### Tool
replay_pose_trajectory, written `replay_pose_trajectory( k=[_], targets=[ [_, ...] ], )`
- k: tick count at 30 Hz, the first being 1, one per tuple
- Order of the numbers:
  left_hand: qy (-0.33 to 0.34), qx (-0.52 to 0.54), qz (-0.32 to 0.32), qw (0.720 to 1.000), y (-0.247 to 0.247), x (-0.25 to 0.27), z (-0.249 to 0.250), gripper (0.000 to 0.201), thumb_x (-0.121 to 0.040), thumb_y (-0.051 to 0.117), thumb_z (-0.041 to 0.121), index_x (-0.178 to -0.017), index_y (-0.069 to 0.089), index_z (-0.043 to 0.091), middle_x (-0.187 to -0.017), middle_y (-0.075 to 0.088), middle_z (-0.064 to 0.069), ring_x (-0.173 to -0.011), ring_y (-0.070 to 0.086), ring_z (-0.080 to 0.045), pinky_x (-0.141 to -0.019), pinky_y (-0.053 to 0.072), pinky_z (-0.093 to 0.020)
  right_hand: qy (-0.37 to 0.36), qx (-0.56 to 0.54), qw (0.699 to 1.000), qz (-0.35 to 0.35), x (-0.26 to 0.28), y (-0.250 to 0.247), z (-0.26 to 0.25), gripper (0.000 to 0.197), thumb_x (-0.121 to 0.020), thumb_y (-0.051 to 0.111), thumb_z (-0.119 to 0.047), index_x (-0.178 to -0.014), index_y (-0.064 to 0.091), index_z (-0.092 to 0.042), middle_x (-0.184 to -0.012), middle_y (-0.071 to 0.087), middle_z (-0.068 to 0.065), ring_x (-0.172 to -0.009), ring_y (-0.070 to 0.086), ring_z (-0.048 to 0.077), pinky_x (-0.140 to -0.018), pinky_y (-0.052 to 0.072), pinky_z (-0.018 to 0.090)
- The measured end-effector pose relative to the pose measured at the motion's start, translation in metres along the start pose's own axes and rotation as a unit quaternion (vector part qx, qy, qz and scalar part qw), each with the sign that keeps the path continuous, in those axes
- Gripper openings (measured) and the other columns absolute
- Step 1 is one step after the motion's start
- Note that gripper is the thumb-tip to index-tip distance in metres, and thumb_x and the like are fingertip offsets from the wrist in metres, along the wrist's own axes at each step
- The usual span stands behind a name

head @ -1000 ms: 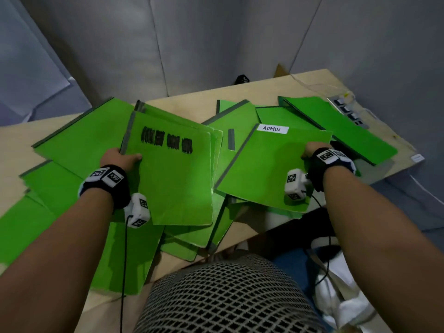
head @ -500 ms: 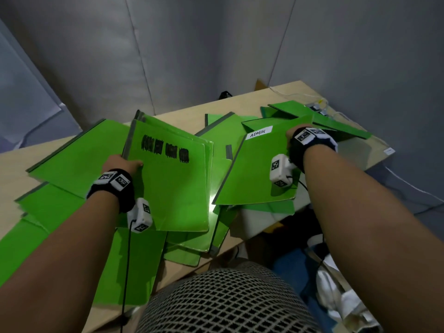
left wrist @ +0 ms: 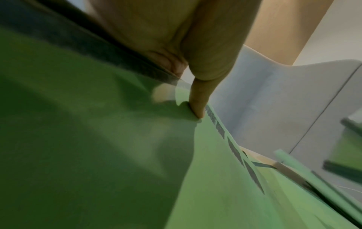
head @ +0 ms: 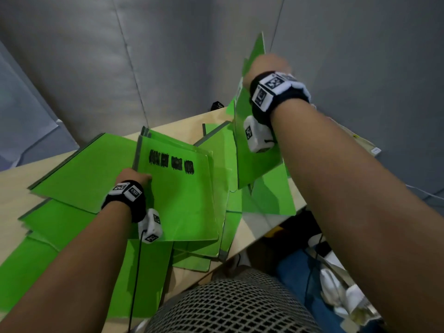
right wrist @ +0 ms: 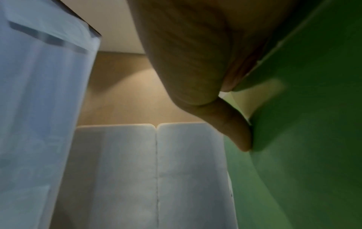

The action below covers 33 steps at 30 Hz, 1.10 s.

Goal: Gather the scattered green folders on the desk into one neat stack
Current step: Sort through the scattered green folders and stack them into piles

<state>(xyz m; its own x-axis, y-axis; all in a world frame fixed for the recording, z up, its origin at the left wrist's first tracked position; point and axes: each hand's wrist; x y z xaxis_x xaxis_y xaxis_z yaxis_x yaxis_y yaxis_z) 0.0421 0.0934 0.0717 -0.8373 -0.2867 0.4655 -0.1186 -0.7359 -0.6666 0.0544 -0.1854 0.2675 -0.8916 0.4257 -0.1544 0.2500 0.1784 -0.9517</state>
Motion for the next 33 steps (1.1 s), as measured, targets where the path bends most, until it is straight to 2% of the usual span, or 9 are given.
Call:
replay_pose_trajectory(
  k=[2, 7, 11, 14, 18, 24, 28, 31, 33],
  targets=[
    [0.008, -0.002, -0.007, 1.0, 0.004, -0.008, -0.003, 0.028, -0.09, 0.062, 0.017, -0.075, 0.048, -0.002, -0.104, 0.06, -0.022, -0.081, 0.054, -0.03, -0.085, 0.054, -0.039, 0.005, 0.001, 0.999, 0.045, 0.006, -0.015, -0.022, 0.031, -0.1, 0.039, -0.02, -0.121, 0.058, -0.006, -0.127, 0.059, 0.011, -0.115, 0.057, 0.031, -0.071, 0.045, 0.034],
    [-0.002, -0.027, -0.054, 0.998, 0.01, -0.008, -0.007, 0.057, -0.091, 0.062, 0.018, -0.138, 0.039, -0.006, -0.132, 0.053, -0.023, -0.113, 0.057, -0.037, -0.094, 0.049, -0.041, 0.019, -0.089, 0.996, -0.019, -0.006, 0.022, -0.002, 0.039, -0.088, 0.054, -0.019, -0.122, 0.055, -0.001, -0.125, 0.06, 0.018, -0.114, 0.058, 0.036, -0.089, 0.046, 0.038],
    [-0.034, 0.014, -0.089, 0.995, 0.028, -0.013, -0.02, 0.066, -0.092, 0.061, 0.02, -0.145, 0.03, -0.002, -0.143, 0.044, -0.023, -0.127, 0.049, -0.038, -0.105, 0.043, -0.045, 0.098, -0.109, 0.975, -0.168, 0.017, 0.111, 0.058, 0.03, -0.085, 0.059, -0.008, -0.112, 0.055, 0.006, -0.106, 0.062, 0.02, -0.097, 0.062, 0.03, -0.078, 0.049, 0.033],
    [-0.065, 0.059, -0.119, 0.989, 0.041, -0.016, -0.031, 0.076, -0.09, 0.06, 0.041, -0.145, 0.031, -0.002, -0.146, 0.042, -0.022, -0.13, 0.045, -0.039, -0.107, 0.04, -0.046, 0.198, -0.081, 0.935, -0.281, 0.047, 0.17, 0.089, 0.023, -0.091, 0.054, -0.002, -0.112, 0.051, 0.007, -0.095, 0.06, 0.014, -0.074, 0.059, 0.023, -0.062, 0.05, 0.03],
    [-0.085, 0.128, -0.128, 0.98, 0.055, -0.01, -0.038, 0.088, -0.086, 0.062, 0.05, -0.149, 0.025, 0.002, -0.15, 0.036, -0.02, -0.136, 0.039, -0.037, -0.109, 0.035, -0.046, 0.162, 0.004, 0.921, -0.353, 0.06, 0.215, 0.107, 0.062, -0.087, 0.065, -0.018, -0.136, 0.036, 0.008, -0.13, 0.056, 0.018, -0.115, 0.058, 0.033, -0.089, 0.05, 0.033],
    [-0.087, 0.204, -0.151, 0.963, 0.084, -0.002, -0.011, 0.069, -0.081, 0.075, 0.02, -0.137, 0.04, 0.0, -0.11, 0.057, -0.013, -0.098, 0.056, -0.03, -0.081, 0.051, -0.036, 0.041, -0.001, 0.929, -0.367, 0.062, 0.241, 0.09, 0.06, -0.083, 0.067, -0.036, -0.128, 0.05, 0.0, -0.13, 0.05, 0.018, -0.108, 0.06, 0.036, -0.092, 0.052, 0.04],
    [-0.097, 0.233, -0.116, 0.961, 0.096, -0.007, -0.002, 0.055, -0.084, 0.069, 0.005, -0.132, 0.042, 0.006, -0.097, 0.057, -0.011, -0.076, 0.056, -0.023, -0.059, 0.047, -0.031, 0.097, -0.088, 0.928, -0.348, 0.054, 0.244, 0.098, 0.032, -0.089, 0.061, -0.035, -0.077, 0.053, -0.006, -0.083, 0.056, 0.006, -0.085, 0.06, 0.029, -0.082, 0.055, 0.037],
    [-0.113, 0.262, -0.121, 0.951, 0.105, -0.014, 0.001, 0.055, -0.084, 0.069, 0.007, -0.132, 0.043, 0.003, -0.115, 0.059, -0.018, -0.094, 0.058, -0.03, -0.076, 0.051, -0.036, 0.194, -0.206, 0.904, -0.32, 0.041, 0.247, 0.112, 0.042, -0.088, 0.063, -0.033, -0.117, 0.054, -0.004, -0.119, 0.058, 0.014, -0.11, 0.058, 0.034, -0.095, 0.05, 0.046],
    [-0.119, 0.264, -0.118, 0.95, 0.113, -0.015, 0.005, 0.038, -0.086, 0.068, 0.009, -0.116, 0.049, -0.002, -0.101, 0.059, -0.015, -0.096, 0.054, -0.03, -0.074, 0.049, -0.034, 0.269, -0.28, 0.863, -0.323, 0.035, 0.247, 0.115, 0.068, -0.084, 0.068, -0.033, -0.138, 0.039, -0.004, -0.139, 0.047, 0.017, -0.124, 0.049, 0.037, -0.101, 0.045, 0.047]
  ],
)
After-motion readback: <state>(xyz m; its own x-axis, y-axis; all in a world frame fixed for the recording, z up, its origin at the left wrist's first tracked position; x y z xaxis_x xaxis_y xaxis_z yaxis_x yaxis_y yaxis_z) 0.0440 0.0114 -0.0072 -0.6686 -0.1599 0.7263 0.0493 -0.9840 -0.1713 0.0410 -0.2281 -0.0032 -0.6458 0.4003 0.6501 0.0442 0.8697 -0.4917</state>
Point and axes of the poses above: each hand's wrist, its own x-axis away from the middle knuckle, its own y-axis out of the palm, z = x × y
